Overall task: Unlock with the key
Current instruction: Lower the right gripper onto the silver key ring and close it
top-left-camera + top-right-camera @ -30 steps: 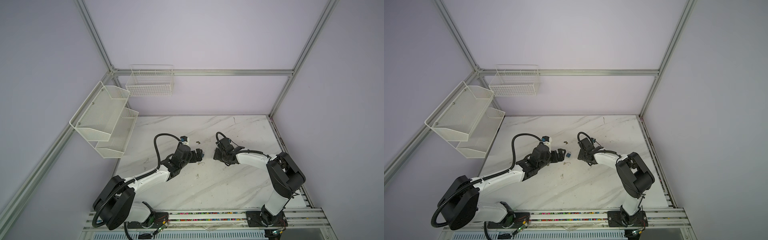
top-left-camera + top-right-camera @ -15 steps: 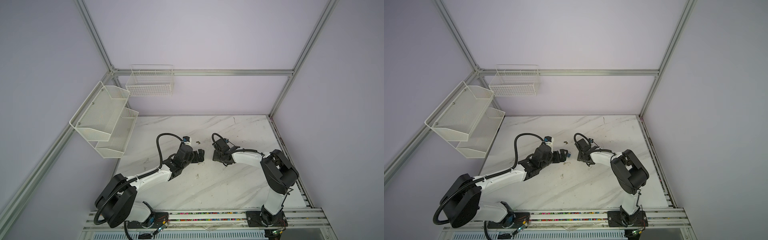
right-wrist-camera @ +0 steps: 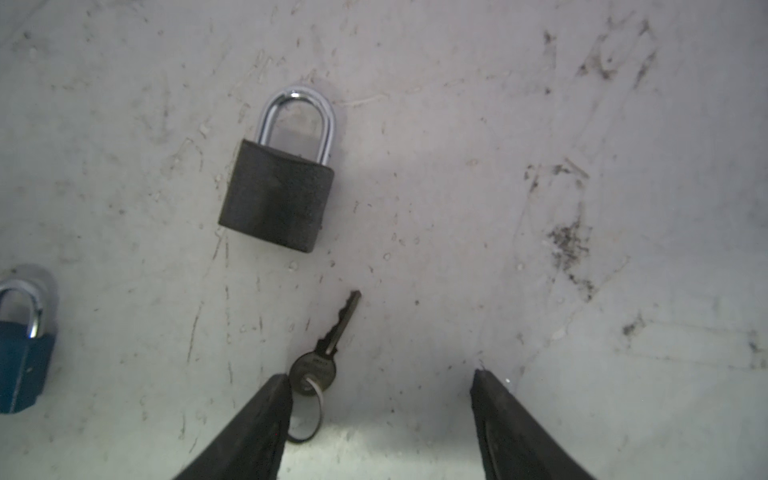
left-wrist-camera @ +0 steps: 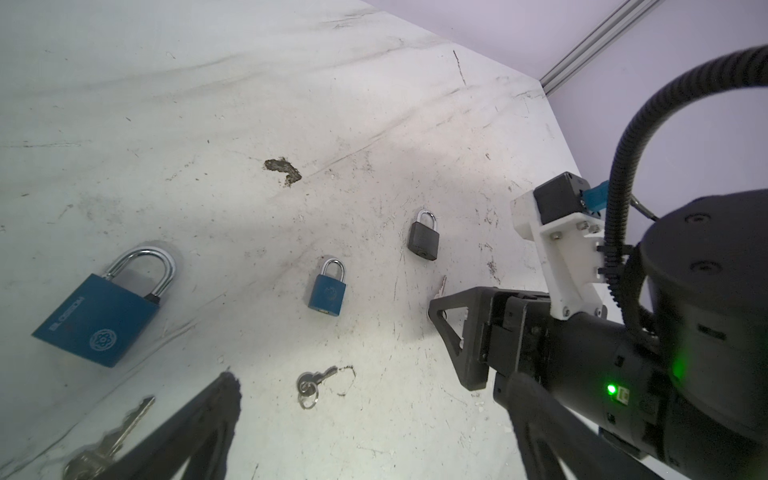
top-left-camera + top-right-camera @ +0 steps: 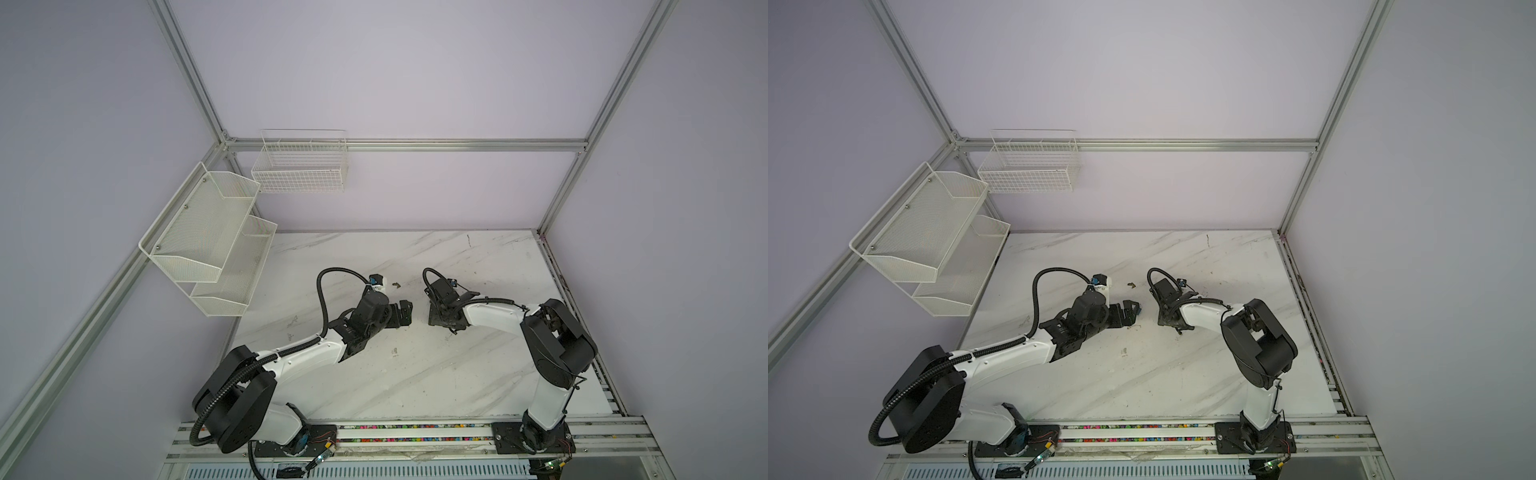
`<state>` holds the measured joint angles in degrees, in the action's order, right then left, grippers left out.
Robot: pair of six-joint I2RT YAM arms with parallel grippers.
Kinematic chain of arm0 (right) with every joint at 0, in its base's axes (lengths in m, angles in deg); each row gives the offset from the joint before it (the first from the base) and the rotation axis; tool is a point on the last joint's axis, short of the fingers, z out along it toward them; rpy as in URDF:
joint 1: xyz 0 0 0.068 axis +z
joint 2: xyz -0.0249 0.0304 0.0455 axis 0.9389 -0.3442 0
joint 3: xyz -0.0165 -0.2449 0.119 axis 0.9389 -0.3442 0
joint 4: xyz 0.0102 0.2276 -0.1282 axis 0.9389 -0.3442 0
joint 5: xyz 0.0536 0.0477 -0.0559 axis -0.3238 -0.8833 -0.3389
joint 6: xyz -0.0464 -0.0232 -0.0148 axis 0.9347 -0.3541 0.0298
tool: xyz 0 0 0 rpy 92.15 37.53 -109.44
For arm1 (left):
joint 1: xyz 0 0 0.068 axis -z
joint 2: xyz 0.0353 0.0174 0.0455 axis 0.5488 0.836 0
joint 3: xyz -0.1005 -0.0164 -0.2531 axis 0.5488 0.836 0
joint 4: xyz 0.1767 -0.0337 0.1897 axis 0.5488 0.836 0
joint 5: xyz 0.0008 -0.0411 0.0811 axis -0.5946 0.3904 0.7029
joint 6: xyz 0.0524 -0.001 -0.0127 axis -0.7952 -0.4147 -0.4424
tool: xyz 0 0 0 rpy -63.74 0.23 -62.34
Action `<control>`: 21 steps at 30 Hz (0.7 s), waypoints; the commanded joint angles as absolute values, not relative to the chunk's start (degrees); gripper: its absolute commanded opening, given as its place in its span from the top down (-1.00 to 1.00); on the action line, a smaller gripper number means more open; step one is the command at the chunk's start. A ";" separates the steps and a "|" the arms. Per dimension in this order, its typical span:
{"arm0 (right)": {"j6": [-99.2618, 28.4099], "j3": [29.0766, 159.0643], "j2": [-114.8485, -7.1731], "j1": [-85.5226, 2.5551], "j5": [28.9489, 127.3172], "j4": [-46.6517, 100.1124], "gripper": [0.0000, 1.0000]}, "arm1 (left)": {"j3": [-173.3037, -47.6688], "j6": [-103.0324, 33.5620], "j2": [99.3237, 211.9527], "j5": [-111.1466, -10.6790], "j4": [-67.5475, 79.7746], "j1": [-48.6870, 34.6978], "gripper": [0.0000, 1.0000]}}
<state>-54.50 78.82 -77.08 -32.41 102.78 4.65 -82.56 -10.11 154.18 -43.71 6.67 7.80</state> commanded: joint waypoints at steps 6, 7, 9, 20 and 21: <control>-50.60 79.07 -77.03 -32.40 103.89 -0.21 -0.46 | -88.31 -8.99 153.97 -44.14 5.63 8.41 -1.00; -50.06 78.96 -76.77 -32.63 103.54 -0.47 -0.46 | -88.49 -8.60 154.00 -44.25 5.73 8.46 -1.00; -48.93 78.49 -76.23 -33.32 102.42 -0.66 -0.46 | -88.65 -7.74 153.99 -44.51 5.85 8.57 -1.00; -44.21 80.42 -74.06 -36.72 97.11 -3.79 -0.44 | -89.27 -5.55 152.70 -43.77 9.03 9.39 -1.00; -43.66 80.85 -73.87 -36.65 96.19 -3.74 -0.43 | -89.36 -5.63 152.53 -43.44 9.31 9.32 -1.00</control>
<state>-45.65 79.06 -75.84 -36.76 98.82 0.03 -83.74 -6.72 154.14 -44.23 8.68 9.17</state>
